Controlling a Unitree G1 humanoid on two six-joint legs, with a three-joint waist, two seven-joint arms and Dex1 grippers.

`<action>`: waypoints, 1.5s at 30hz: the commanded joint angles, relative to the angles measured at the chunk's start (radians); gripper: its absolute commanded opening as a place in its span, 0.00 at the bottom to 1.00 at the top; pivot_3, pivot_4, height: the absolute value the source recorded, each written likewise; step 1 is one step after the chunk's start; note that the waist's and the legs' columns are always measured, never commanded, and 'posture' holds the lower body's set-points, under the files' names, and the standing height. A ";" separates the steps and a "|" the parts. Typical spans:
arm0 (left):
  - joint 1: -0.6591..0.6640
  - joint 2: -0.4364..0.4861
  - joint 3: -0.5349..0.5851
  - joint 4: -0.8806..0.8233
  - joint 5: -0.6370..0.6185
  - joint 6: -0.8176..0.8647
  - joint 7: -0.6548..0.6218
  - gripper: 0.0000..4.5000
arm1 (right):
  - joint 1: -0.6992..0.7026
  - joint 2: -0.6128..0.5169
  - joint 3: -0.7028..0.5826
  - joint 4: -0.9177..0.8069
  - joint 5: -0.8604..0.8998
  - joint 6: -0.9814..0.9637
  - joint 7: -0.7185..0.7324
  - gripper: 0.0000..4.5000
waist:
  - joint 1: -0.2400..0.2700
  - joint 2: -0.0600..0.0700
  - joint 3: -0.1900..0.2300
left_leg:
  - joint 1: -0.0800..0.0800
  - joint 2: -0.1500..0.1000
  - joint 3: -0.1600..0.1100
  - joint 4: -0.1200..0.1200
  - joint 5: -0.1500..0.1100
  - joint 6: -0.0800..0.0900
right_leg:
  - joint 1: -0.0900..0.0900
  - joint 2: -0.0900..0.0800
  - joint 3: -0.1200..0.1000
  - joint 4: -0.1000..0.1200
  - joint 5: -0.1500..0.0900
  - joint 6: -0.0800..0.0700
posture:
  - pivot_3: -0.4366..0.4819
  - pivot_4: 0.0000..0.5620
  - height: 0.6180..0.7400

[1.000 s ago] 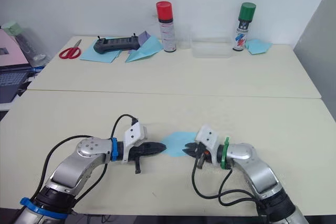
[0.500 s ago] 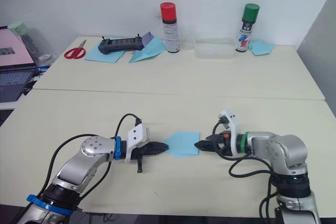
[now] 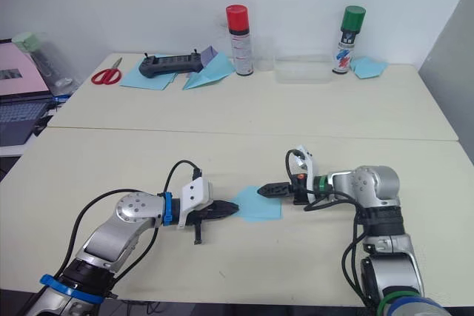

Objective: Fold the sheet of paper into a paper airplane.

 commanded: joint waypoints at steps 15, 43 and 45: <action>0.045 -0.022 -0.056 0.034 0.054 0.032 0.024 0.00 | 0.097 -0.121 -0.131 -0.152 0.098 0.147 -0.059 0.85 | 0.005 0.000 0.000 | -0.001 0.000 0.000 -0.001 0.000 0.000 | 0.000 0.000 0.000 -0.001 0.000 0.000 | 0.48 0.27 1.00; 0.054 0.031 -0.026 0.004 0.048 0.050 0.003 0.00 | 0.015 -0.011 0.224 -0.024 -0.054 -0.360 0.167 0.01 | -0.005 0.002 -0.001 | -0.002 0.001 0.000 -0.006 0.000 0.000 | -0.005 0.001 0.000 -0.001 -0.001 -0.001 | 0.48 0.27 1.00; 0.051 0.036 -0.020 0.008 0.047 0.050 0.001 0.00 | 0.028 -0.030 0.247 -0.057 -0.068 -0.407 0.189 0.01 | -0.005 0.002 -0.001 | -0.002 0.001 0.000 -0.007 0.000 0.000 | -0.005 0.000 0.000 -0.001 -0.001 -0.002 | 0.48 0.27 1.00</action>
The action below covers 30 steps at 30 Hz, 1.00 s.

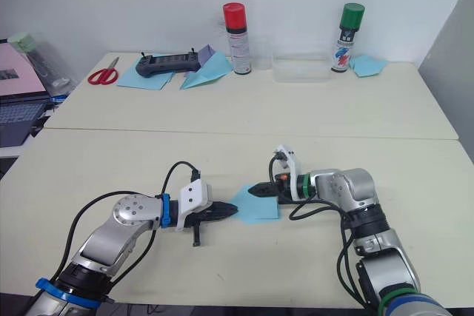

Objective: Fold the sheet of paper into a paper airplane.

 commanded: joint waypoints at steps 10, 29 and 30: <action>0.019 0.055 0.004 0.065 0.024 0.061 -0.025 0.00 | 0.109 -0.103 0.156 -0.254 -0.200 -0.455 0.112 0.01 | -0.002 -0.001 0.001 | 0.000 0.001 0.001 -0.006 0.000 0.000 | -0.004 0.000 0.000 0.000 -0.001 -0.002 | 0.48 0.27 1.00; 0.001 0.077 0.033 0.026 -0.037 0.237 0.004 0.00 | 0.236 -0.184 0.254 -0.213 -0.546 -1.135 0.148 0.01 | -0.002 -0.004 0.003 | 0.001 0.001 0.001 -0.006 0.000 0.000 | -0.002 0.001 0.000 0.000 -0.002 -0.002 | 0.48 0.27 1.00; 0.000 0.077 0.033 0.027 -0.038 0.237 0.005 0.00 | 0.233 -0.191 0.261 -0.202 -0.573 -1.182 0.146 0.01 | -0.002 -0.004 0.003 | 0.001 0.001 0.001 -0.006 0.000 0.000 | -0.002 0.001 0.000 0.000 -0.002 -0.002 | 0.48 0.27 1.00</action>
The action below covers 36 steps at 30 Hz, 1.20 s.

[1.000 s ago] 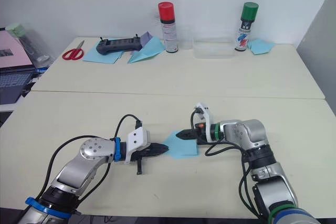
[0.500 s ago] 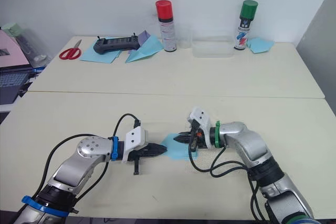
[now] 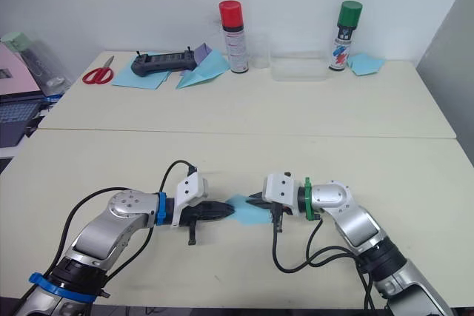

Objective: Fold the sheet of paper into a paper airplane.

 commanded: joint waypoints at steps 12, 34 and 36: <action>0.042 0.038 -0.011 0.044 0.053 0.045 0.039 0.00 | -0.065 -0.032 0.024 0.209 -0.222 -0.334 -0.035 0.01 | 0.000 0.000 0.000 | 0.002 0.000 0.000 0.000 0.000 0.000 | 0.002 0.000 0.000 0.000 0.000 0.000 | 0.48 0.27 1.00; 0.060 0.042 -0.006 0.025 0.045 0.052 0.052 0.00 | 0.005 -0.055 0.052 0.199 -0.396 -0.613 -0.171 0.01 | 0.001 0.000 0.000 | 0.006 0.000 0.000 0.000 0.000 0.000 | 0.007 0.000 0.000 0.000 0.000 -0.001 | 0.48 0.27 1.00; 0.063 0.044 -0.003 0.023 0.043 0.054 0.053 0.00 | 0.026 -0.058 0.055 0.173 -0.399 -0.592 -0.170 0.01 | 0.001 0.000 -0.001 | 0.006 0.000 0.000 0.000 0.000 0.000 | 0.007 0.000 0.000 0.000 -0.001 -0.001 | 0.48 0.27 1.00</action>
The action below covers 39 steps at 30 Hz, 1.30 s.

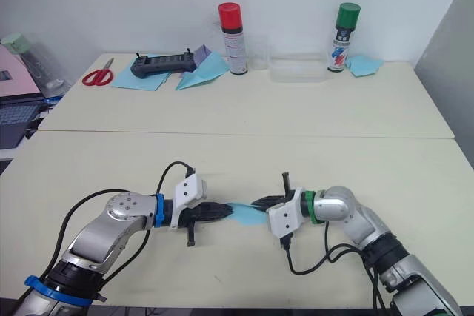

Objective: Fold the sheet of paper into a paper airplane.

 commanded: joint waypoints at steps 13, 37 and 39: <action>0.039 0.044 0.002 0.037 0.040 0.067 0.013 0.00 | 0.088 -0.042 0.005 -0.089 -0.077 0.048 -0.020 0.01 | 0.000 -0.001 -0.001 | 0.000 0.000 0.000 0.000 0.000 0.000 | 0.000 0.000 0.000 0.000 0.000 0.000 | 0.48 0.27 1.00; 0.030 0.037 -0.017 0.045 0.053 0.055 0.016 0.00 | 0.199 -0.141 -0.063 -0.148 -0.029 0.038 -0.061 0.01 | 0.026 -0.002 -0.002 | 0.000 -0.002 0.000 0.000 0.000 0.000 | 0.001 -0.001 0.000 0.000 0.000 0.000 | 0.48 0.27 1.00; 0.028 0.037 -0.019 0.047 0.053 0.054 0.014 0.00 | 0.213 -0.150 -0.070 -0.159 -0.021 0.047 -0.060 0.01 | 0.026 -0.002 -0.002 | 0.000 -0.002 0.000 0.000 0.000 0.000 | 0.001 -0.002 0.000 0.000 0.000 0.000 | 0.48 0.27 1.00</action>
